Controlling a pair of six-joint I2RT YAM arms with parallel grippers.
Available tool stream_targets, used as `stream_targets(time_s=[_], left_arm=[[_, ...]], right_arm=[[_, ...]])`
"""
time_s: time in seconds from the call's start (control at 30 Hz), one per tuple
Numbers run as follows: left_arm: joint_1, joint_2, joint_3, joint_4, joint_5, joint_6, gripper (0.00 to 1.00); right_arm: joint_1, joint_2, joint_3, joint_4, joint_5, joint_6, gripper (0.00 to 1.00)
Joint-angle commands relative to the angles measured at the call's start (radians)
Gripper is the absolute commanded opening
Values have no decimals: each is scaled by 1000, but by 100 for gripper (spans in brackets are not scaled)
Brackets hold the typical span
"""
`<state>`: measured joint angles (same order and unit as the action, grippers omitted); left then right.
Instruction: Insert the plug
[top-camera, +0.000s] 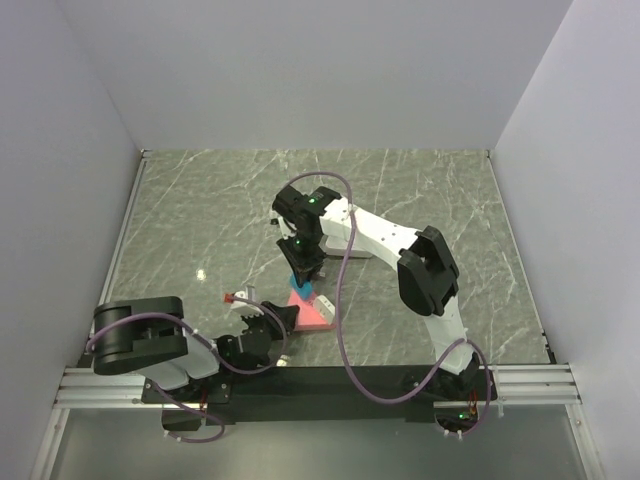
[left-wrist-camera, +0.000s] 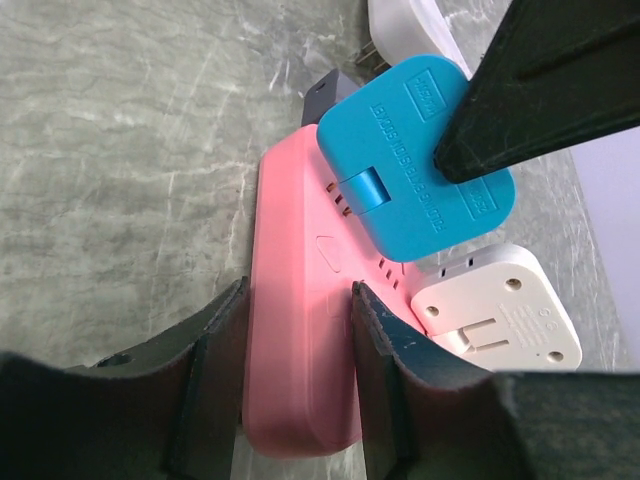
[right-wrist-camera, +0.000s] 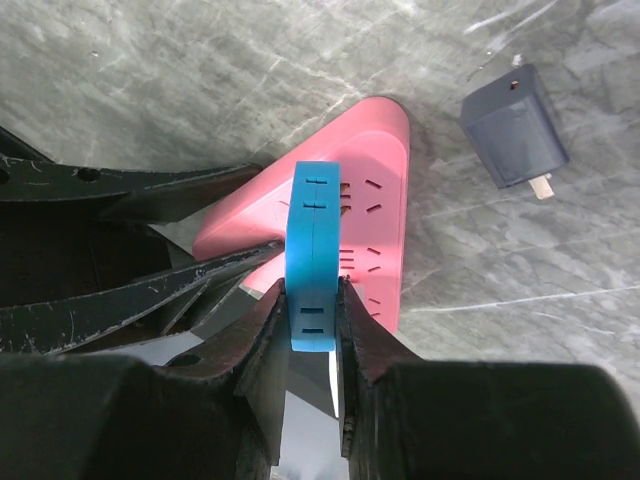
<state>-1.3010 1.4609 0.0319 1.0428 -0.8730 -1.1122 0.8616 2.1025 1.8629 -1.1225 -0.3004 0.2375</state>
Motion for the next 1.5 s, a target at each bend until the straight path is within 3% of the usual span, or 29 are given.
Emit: stream_targets(time_s=[0.0, 0.13, 0.5, 0.7, 1.03, 1.23, 1.33, 1.47], left_arm=[[-24, 62, -168, 115, 72, 83, 1], [-29, 44, -159, 102, 83, 97, 1], [-37, -126, -165, -104, 55, 89, 1], [-38, -154, -168, -125, 49, 87, 1], [-38, 16, -135, 11, 74, 109, 1], [-38, 120, -128, 172, 123, 97, 1], [-40, 153, -133, 226, 140, 89, 12], [-38, 154, -141, 238, 147, 61, 35]], right_arm=[[17, 2, -14, 92, -74, 17, 0], [11, -24, -48, 79, 16, 11, 0], [-13, -27, -77, 73, 96, -30, 0], [-10, -61, -93, 87, 130, -38, 0], [-6, -73, -94, 98, 145, -43, 0], [-6, -72, -90, 99, 150, -30, 0], [-6, -79, -102, 105, 156, -24, 0], [-7, -93, -123, 122, 152, -14, 0]])
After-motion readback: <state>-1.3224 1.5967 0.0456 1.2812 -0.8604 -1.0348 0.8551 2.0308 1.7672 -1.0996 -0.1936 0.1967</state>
